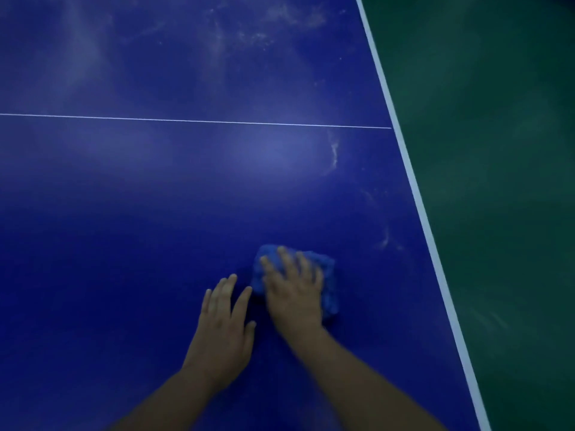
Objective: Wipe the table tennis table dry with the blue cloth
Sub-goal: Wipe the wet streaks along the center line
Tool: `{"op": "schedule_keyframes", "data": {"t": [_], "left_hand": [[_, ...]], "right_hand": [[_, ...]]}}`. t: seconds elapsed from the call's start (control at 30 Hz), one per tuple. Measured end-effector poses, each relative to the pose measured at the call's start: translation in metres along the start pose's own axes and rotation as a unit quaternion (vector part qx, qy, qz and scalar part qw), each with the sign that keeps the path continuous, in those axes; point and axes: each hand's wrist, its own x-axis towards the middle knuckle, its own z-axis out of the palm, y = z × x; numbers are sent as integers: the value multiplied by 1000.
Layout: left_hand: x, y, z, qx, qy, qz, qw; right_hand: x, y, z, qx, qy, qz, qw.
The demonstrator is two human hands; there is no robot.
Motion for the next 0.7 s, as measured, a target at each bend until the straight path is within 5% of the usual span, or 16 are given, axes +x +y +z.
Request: {"op": "schedule_keyframes", "data": {"t": [0.13,0.23,0.3,0.37,0.43,0.53,0.7], "left_hand": [[1,30,6,6,-19,-5,1000],[-7,51,13,9,-11,-37,999],[-20,67,20,-2,1,-85,996],[-35,79,28,2,26,-142,990],[-46,93,35,10,25,-203,979],[-59,121,41,23,23,-259,965],[-66,177,47,-15,26,-303,953]], "right_hand": [[49,144,-34,-9,15,244,970],[57,182,-52,34,-20,310,950],[37,147,-47,13,-11,230,973],[-8,91,-31,-10,-30,63,998],[-65,55,-22,2,-82,-82,993],[-92,90,-29,32,-126,-188,973],[-6,228,-56,-17,-97,-35,995]]}}
